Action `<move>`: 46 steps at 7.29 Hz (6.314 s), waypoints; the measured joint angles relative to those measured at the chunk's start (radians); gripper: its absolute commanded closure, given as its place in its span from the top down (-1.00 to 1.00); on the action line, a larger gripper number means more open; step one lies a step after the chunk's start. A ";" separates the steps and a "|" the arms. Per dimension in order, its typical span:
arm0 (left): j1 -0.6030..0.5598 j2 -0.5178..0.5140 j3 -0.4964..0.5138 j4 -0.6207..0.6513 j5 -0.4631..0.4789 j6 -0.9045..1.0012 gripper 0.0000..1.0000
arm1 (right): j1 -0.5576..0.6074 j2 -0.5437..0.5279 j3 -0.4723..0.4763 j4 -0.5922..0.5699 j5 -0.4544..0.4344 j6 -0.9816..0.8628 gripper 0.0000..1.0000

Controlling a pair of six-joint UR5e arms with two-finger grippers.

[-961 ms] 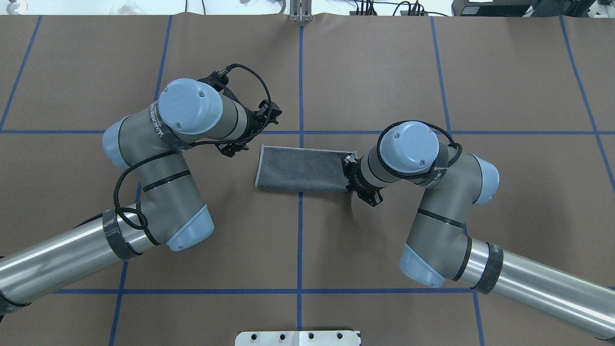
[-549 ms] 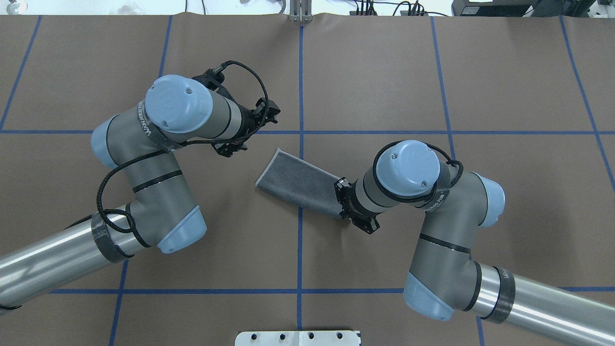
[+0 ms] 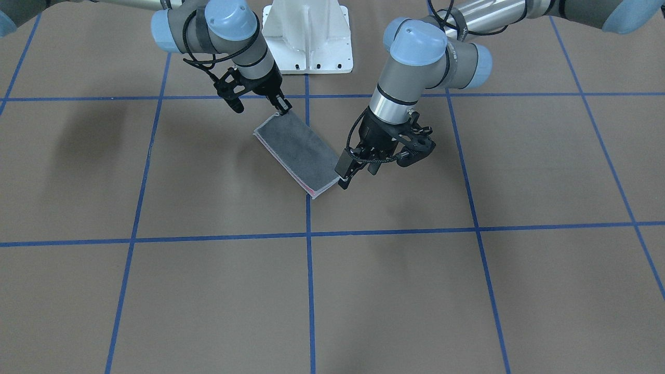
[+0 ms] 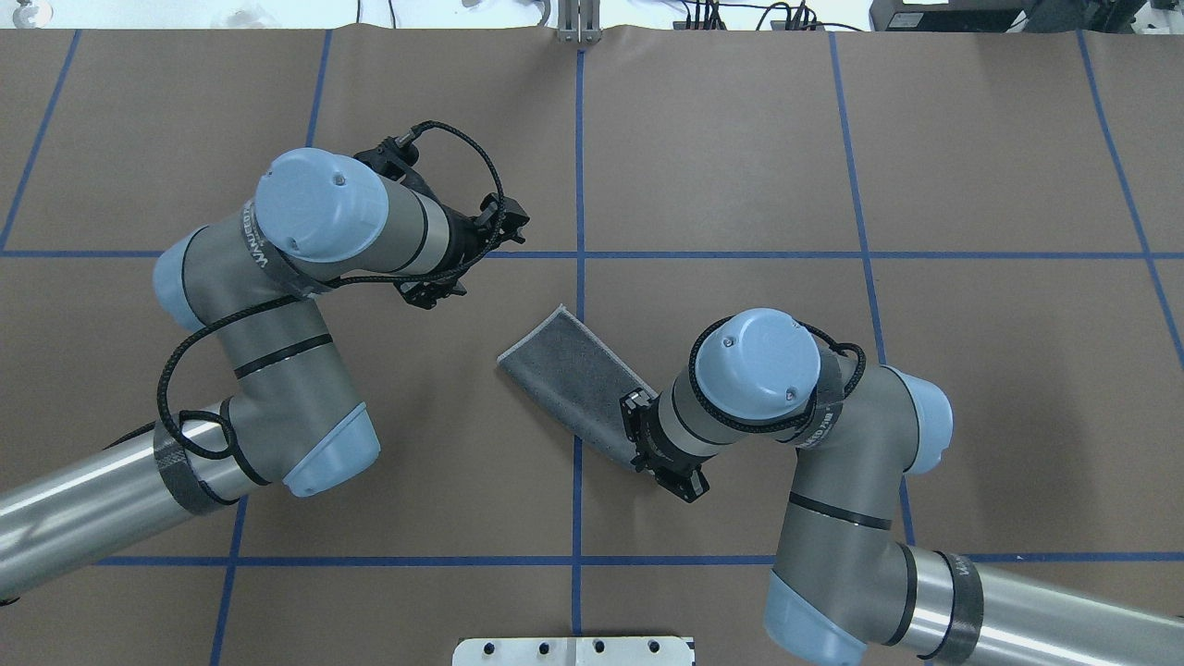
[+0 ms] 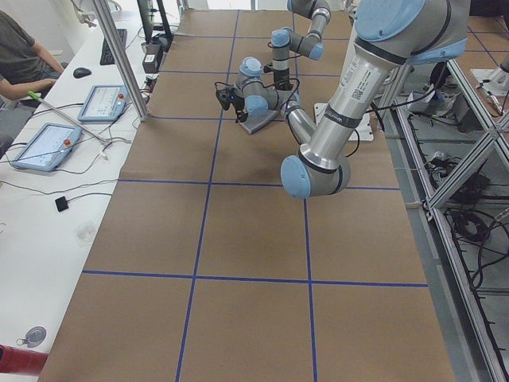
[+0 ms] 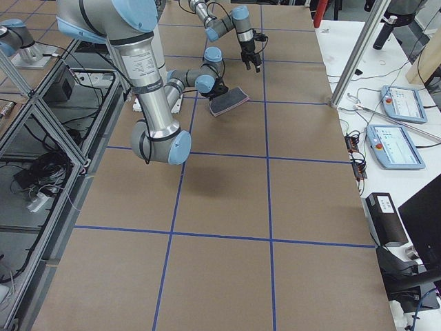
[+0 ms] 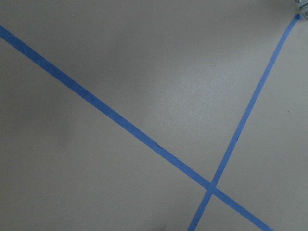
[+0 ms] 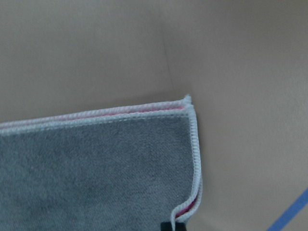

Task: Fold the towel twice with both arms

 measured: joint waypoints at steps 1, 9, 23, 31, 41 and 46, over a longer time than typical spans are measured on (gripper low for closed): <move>0.001 0.001 -0.001 0.000 -0.001 0.000 1.00 | -0.014 0.009 -0.001 0.000 0.001 0.004 -0.38; 0.098 0.038 0.028 -0.048 0.031 -0.003 0.59 | 0.137 0.001 0.001 -0.006 0.051 -0.114 1.00; 0.170 0.047 0.089 -0.106 0.062 0.018 -1.00 | 0.266 -0.023 -0.003 -0.009 0.064 -0.337 1.00; 0.082 -0.118 0.316 -0.253 0.113 0.107 -1.00 | 0.289 -0.041 0.003 -0.009 0.072 -0.339 1.00; 0.060 0.090 0.012 -0.205 0.017 0.059 1.00 | 0.291 -0.044 0.005 -0.001 0.023 -0.336 1.00; 0.235 0.142 -0.082 -0.118 0.124 -0.111 0.96 | 0.294 -0.077 -0.001 0.000 0.018 -0.369 1.00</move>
